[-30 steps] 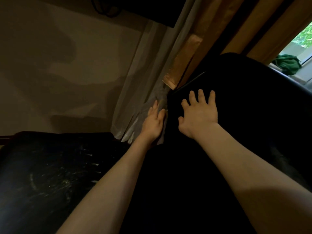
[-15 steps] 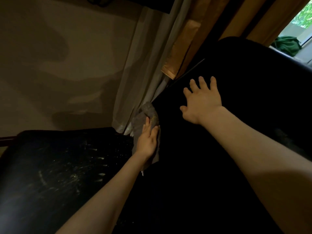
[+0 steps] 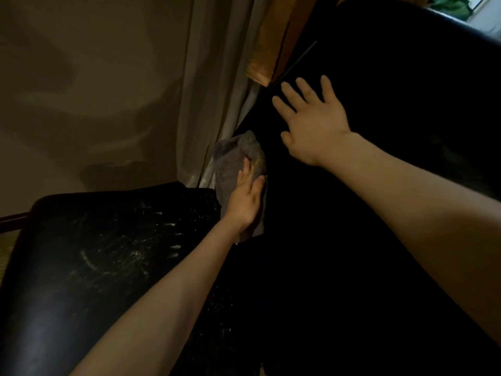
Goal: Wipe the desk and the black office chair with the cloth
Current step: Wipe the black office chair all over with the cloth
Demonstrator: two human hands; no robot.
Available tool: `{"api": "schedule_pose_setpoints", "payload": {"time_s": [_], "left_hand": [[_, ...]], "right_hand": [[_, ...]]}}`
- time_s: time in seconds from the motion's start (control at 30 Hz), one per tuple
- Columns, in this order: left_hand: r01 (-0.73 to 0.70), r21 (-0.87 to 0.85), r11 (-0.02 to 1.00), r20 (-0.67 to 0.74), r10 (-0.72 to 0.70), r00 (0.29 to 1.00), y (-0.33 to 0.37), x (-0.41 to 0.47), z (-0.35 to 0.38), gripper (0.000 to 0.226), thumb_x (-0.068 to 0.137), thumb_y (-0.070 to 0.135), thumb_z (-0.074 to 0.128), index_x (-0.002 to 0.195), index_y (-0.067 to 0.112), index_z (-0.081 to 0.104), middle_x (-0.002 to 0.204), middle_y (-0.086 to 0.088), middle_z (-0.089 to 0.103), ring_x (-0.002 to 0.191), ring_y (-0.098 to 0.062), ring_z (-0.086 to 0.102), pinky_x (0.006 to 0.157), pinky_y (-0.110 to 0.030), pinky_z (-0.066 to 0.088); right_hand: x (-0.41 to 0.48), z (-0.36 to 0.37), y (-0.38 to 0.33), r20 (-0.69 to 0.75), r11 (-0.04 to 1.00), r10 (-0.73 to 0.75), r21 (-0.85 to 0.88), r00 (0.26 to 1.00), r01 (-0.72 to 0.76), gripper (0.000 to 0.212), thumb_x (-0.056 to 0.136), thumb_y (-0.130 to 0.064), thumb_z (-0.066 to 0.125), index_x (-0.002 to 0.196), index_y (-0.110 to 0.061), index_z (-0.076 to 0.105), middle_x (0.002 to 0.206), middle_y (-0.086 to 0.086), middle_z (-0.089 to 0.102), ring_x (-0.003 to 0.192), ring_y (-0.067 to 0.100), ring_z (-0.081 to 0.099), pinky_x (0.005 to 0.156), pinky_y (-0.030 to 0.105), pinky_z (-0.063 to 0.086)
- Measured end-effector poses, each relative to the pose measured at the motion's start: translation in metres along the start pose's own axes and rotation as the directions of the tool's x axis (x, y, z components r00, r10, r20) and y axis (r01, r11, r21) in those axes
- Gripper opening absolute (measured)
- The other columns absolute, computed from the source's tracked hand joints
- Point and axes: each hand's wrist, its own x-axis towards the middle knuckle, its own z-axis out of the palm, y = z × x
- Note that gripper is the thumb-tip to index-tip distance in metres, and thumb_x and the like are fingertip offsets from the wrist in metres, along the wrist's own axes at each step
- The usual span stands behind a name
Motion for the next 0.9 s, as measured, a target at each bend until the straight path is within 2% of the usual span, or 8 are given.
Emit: {"api": "schedule_pose_setpoints", "payload": {"time_s": [0.17,0.23,0.33,0.53,0.6,0.7,0.8,0.9], "left_hand": [[0.025,0.108,0.994,-0.014,-0.023,1.000,0.006,0.001,-0.002,0.048,0.104,0.020,0.024,0.149,0.012,0.013,0.158,-0.003,-0.004,0.146,-0.022,0.000,0.117,-0.029,0.009],[0.017,0.135,0.991,-0.006,-0.017,1.000,0.010,-0.004,-0.003,0.047,0.103,0.019,0.024,0.149,0.009,0.019,0.158,-0.004,-0.004,0.146,-0.023,0.000,0.117,-0.031,0.011],[-0.021,0.090,0.996,0.005,0.021,1.000,0.014,-0.025,0.005,0.048,0.103,0.017,0.027,0.149,0.012,0.014,0.158,-0.004,-0.001,0.146,-0.023,0.001,0.118,-0.032,0.011],[-0.062,0.056,0.997,0.066,0.058,0.996,0.013,-0.066,0.025,0.049,0.102,0.013,0.029,0.148,0.012,0.013,0.158,-0.001,-0.003,0.146,-0.021,-0.005,0.109,-0.015,0.003],[-0.074,0.038,0.997,0.078,0.070,0.994,0.018,-0.086,0.041,0.048,0.101,0.011,0.031,0.148,0.011,0.016,0.157,0.000,-0.002,0.146,-0.022,-0.006,0.112,-0.019,-0.001],[-0.053,0.005,0.999,0.090,0.053,0.995,0.032,-0.122,0.057,0.050,0.102,0.012,0.032,0.148,0.015,0.016,0.157,0.004,-0.001,0.145,-0.017,-0.008,0.118,-0.041,-0.001],[-0.026,-0.024,0.999,0.101,0.029,0.995,0.038,-0.143,0.053,0.050,0.102,0.015,0.030,0.148,0.017,0.012,0.157,0.005,-0.002,0.145,-0.014,-0.007,0.113,-0.022,-0.002],[-0.014,-0.003,1.000,0.144,0.014,0.989,0.041,-0.146,0.046,0.050,0.103,0.017,0.029,0.149,0.017,0.010,0.157,0.005,-0.004,0.145,-0.016,-0.008,0.112,-0.020,-0.001]], "right_hand": [[-0.071,-0.007,-0.024,0.346,0.999,-0.015,-0.030,0.938,0.027,0.082,0.091,-0.053,0.042,0.151,-0.020,-0.003,0.158,0.009,-0.014,0.145,0.030,-0.014,0.111,0.058,-0.012],[-0.087,-0.002,-0.019,0.383,1.000,0.003,-0.027,0.924,0.008,0.085,0.090,-0.055,0.045,0.151,-0.022,-0.003,0.158,0.008,-0.015,0.145,0.029,-0.015,0.111,0.057,-0.011],[-0.092,0.002,-0.012,0.350,1.000,-0.008,0.011,0.937,0.005,0.082,0.089,-0.054,0.048,0.152,-0.024,0.005,0.159,0.007,-0.009,0.146,0.027,-0.010,0.114,0.055,-0.008],[-0.080,0.003,-0.013,0.336,0.999,-0.026,-0.020,0.941,0.035,0.090,0.084,-0.055,0.058,0.151,-0.025,0.006,0.160,0.006,-0.003,0.146,0.027,-0.003,0.115,0.053,-0.003],[-0.080,0.007,-0.013,0.320,0.999,-0.020,-0.034,0.947,0.032,0.093,0.082,-0.054,0.061,0.151,-0.025,0.007,0.160,0.005,-0.001,0.146,0.026,-0.002,0.115,0.050,-0.001],[-0.087,0.005,-0.011,0.275,0.999,-0.026,0.038,0.961,0.016,0.086,0.085,-0.049,0.059,0.152,-0.025,0.009,0.160,0.004,0.001,0.147,0.024,0.001,0.116,0.045,0.000],[-0.097,-0.005,-0.010,0.250,0.989,-0.083,0.137,0.965,0.049,0.088,0.086,-0.040,0.061,0.152,-0.027,0.003,0.160,0.003,-0.003,0.147,0.021,-0.002,0.116,0.045,-0.002],[-0.114,-0.024,-0.006,0.163,0.979,-0.111,0.190,0.980,0.080,0.082,0.088,-0.031,0.058,0.151,-0.027,0.006,0.160,0.003,-0.006,0.147,0.019,-0.004,0.117,0.045,-0.001]]}}
